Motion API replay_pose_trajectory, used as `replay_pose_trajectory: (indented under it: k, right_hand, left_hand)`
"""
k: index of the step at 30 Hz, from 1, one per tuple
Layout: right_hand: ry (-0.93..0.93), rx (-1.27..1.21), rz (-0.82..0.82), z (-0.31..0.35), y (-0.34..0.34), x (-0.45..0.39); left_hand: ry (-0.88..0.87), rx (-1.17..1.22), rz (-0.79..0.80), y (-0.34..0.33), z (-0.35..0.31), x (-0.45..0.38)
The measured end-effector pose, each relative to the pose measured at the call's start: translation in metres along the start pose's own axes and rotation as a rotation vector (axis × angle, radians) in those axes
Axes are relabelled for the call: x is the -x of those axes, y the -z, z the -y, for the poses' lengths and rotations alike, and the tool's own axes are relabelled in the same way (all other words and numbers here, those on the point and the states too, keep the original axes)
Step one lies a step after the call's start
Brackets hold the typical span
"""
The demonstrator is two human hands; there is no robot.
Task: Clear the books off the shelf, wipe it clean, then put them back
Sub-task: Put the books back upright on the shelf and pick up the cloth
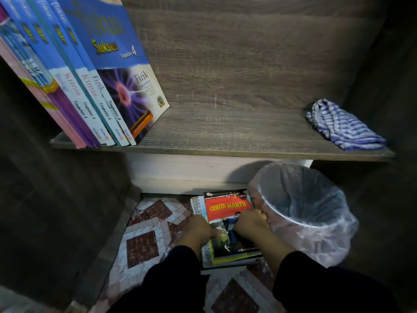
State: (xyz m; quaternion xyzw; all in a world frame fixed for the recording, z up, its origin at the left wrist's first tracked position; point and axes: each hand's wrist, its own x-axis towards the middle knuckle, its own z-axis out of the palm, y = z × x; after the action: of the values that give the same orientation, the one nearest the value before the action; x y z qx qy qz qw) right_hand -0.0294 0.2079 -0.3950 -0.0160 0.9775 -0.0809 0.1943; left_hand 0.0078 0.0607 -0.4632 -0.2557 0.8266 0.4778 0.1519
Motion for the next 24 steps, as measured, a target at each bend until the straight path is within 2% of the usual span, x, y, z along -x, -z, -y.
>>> replay_pose_trajectory:
  k: [2, 4, 7, 10, 14, 16, 20, 22, 24]
  right_hand:
    - [-0.012, -0.01, 0.004, 0.0, 0.001, 0.0]
    - [-0.016, -0.026, 0.01, -0.001, 0.001, -0.001]
    - [-0.02, -0.069, 0.039, 0.0, 0.0, -0.003]
    - [-0.01, -0.197, 0.093, -0.003, 0.0, -0.006]
    - [0.007, -0.493, 0.144, -0.014, -0.004, -0.012]
    - [0.048, -0.724, 0.162, -0.017, -0.005, -0.013]
    - [0.181, -1.197, 0.306, -0.016, 0.007, -0.002]
    - [0.219, -1.28, 0.273, -0.013, 0.015, 0.002]
    - [0.282, -1.321, 0.143, -0.009, 0.022, 0.005]
  left_hand:
    - [0.018, 0.084, 0.006, -0.002, 0.004, -0.006]
    - [0.048, 0.135, 0.008, 0.013, -0.019, 0.022]
    - [0.179, 0.27, 0.037, 0.03, -0.034, 0.046]
    - [0.235, 0.394, 0.057, 0.039, -0.031, 0.05]
    - [0.1, 0.557, 0.152, 0.046, -0.022, 0.051]
    - [0.023, 0.687, 0.136, 0.052, -0.013, 0.046]
    - [-0.078, 0.835, 0.128, 0.068, -0.017, 0.064]
    - [-0.127, 0.817, 0.106, 0.071, -0.022, 0.069]
    - [-0.184, 0.797, 0.081, 0.073, -0.029, 0.072]
